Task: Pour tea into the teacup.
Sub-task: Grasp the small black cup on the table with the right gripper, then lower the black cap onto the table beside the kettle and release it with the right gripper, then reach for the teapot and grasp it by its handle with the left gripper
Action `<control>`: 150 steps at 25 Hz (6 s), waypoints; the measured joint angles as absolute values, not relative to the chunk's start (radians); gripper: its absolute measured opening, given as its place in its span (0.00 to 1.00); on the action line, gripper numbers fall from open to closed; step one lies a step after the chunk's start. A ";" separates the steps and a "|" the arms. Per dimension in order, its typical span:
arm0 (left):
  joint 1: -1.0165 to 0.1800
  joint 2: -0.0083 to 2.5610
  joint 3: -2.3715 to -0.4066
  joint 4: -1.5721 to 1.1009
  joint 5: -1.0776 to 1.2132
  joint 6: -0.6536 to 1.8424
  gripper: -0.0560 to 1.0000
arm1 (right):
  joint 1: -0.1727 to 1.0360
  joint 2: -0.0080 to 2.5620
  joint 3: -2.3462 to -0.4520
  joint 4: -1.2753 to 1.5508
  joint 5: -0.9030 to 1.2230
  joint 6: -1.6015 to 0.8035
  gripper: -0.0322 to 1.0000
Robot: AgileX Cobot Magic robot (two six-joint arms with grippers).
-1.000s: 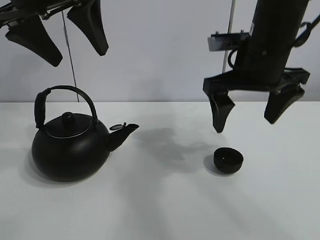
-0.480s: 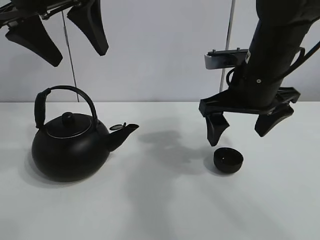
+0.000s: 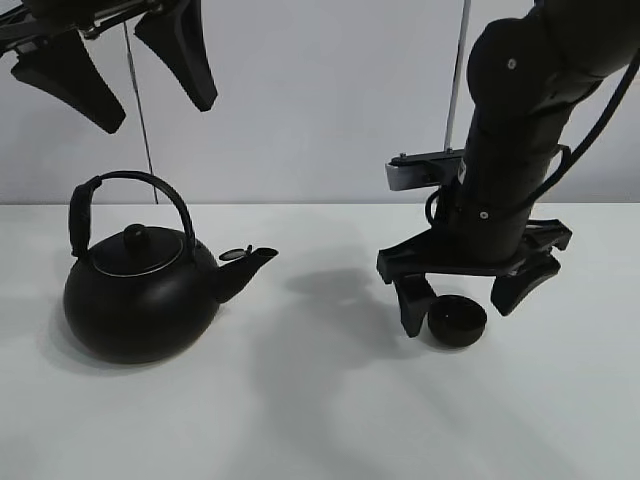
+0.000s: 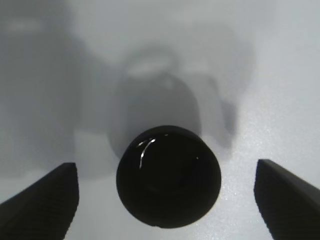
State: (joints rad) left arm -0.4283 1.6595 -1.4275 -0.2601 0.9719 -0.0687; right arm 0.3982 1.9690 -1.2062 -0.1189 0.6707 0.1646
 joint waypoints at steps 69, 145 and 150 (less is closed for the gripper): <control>-0.428 1.660 -1.427 -0.260 0.949 -0.069 0.59 | 0.496 2.133 -1.438 -0.071 0.696 0.156 0.42; -0.426 1.286 -0.754 0.246 -0.159 -0.046 0.59 | 0.264 1.750 -1.438 0.151 0.656 0.151 0.64; -0.344 1.283 -0.607 0.208 -0.316 -0.026 0.59 | 0.264 1.750 -1.438 0.151 0.599 0.151 0.64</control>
